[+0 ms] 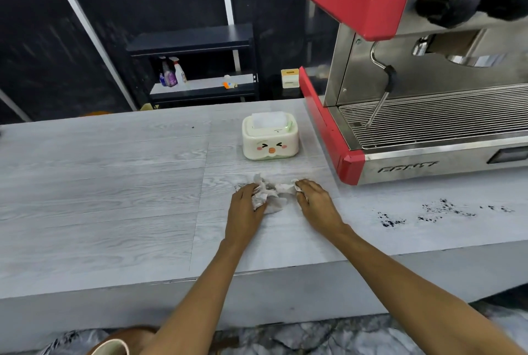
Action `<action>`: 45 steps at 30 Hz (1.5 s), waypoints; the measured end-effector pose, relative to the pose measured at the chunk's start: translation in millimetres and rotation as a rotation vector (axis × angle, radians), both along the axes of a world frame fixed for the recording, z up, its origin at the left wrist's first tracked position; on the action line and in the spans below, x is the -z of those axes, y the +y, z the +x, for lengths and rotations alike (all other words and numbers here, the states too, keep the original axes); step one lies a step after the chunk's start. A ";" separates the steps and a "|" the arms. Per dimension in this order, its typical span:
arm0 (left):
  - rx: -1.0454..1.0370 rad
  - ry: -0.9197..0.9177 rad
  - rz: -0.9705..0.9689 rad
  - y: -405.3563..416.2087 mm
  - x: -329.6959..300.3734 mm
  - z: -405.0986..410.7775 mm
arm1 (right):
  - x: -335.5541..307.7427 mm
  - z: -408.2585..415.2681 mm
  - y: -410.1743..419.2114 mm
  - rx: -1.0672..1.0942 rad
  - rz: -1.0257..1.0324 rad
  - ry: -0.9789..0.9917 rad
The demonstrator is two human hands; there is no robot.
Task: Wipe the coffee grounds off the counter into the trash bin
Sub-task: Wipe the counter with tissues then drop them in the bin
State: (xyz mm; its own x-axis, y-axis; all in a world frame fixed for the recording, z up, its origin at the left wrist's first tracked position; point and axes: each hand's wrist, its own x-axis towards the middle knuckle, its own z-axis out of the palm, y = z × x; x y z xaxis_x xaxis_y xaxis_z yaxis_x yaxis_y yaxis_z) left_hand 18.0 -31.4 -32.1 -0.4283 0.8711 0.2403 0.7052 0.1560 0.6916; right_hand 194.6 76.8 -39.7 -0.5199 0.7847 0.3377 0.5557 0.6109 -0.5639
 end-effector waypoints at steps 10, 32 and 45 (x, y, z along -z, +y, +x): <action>0.032 -0.037 0.008 -40.2 -9.2 24.7 | -9.6 35.8 -40.5 0.022 0.069 0.028; 0.253 -0.002 0.051 -28.7 -21.1 119.1 | -24.3 153.8 -74.9 0.233 0.138 0.091; 0.322 0.016 0.015 3.5 -24.0 252.0 | -20.6 290.8 -56.3 0.314 0.099 0.071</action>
State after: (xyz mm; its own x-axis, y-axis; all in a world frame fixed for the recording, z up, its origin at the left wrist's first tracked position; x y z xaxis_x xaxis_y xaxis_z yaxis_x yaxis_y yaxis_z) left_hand 269.9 -27.9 -8.1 -0.1270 0.9577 0.2582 0.7273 -0.0871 0.6808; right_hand 485.4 20.5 -19.2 -0.2304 0.8643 0.4471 0.6870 0.4698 -0.5543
